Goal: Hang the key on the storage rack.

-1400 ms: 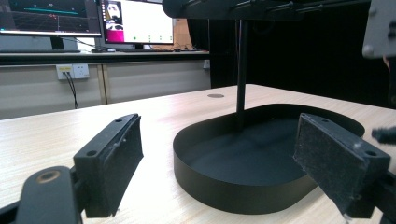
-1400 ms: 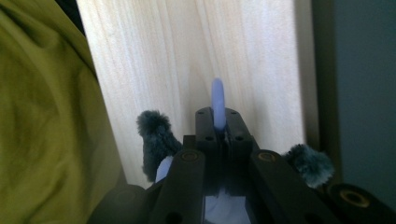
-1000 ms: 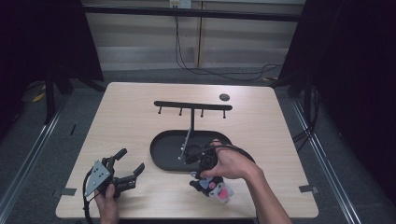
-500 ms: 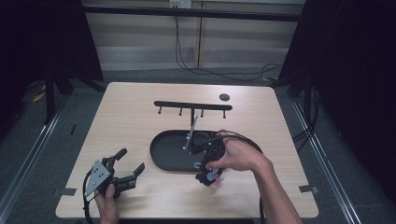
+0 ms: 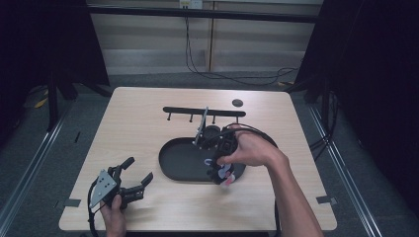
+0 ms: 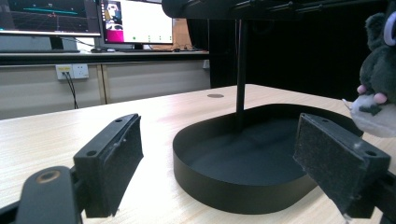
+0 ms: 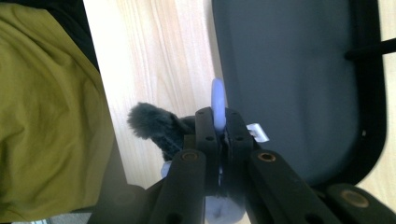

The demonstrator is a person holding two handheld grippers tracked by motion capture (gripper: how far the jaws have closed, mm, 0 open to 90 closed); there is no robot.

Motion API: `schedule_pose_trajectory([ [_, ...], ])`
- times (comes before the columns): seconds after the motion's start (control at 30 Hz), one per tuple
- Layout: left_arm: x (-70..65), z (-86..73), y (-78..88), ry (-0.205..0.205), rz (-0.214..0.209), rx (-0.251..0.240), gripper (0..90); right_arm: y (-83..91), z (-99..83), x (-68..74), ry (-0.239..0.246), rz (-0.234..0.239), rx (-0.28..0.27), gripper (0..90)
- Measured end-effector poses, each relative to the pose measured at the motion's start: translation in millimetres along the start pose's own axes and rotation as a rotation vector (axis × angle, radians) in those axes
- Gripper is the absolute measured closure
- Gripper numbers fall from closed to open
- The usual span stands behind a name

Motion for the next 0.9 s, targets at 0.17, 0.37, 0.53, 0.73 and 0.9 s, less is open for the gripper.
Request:
schedule_pose_trajectory([
  [0.17, -0.1, 0.0, 0.0, 0.001, 0.0, 0.0, 15.2, 8.8, 5.5, -5.7, 0.028, -0.028, -0.006, 87.5],
  [0.37, -0.5, -0.1, 0.0, 0.006, -0.002, 0.0, 15.2, 11.8, 6.6, -11.5, 0.029, -0.038, 0.002, 87.5],
  [0.53, 0.0, 0.0, 0.0, 0.0, -0.001, 0.0, 15.2, 15.9, 8.7, -15.9, 0.025, -0.036, 0.006, 87.5],
  [0.73, -0.4, -0.1, 0.0, 0.006, -0.003, 0.0, 15.2, 24.0, 10.5, -26.6, 0.005, -0.027, 0.005, 87.5],
  [0.9, -0.4, -0.1, 0.0, 0.005, -0.003, 0.0, 15.2, 26.7, 11.1, -34.7, 0.002, -0.023, -0.002, 87.5],
])
Point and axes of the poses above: each handheld gripper's, and its own axes: y roughly backward along the jaws, z roughly out of its top, x roughly to its left, the point moved 4 cm from there along -y, roughly forward along the jaws, and after that the axes turned 1 degree about x, right-handed, at the moved point
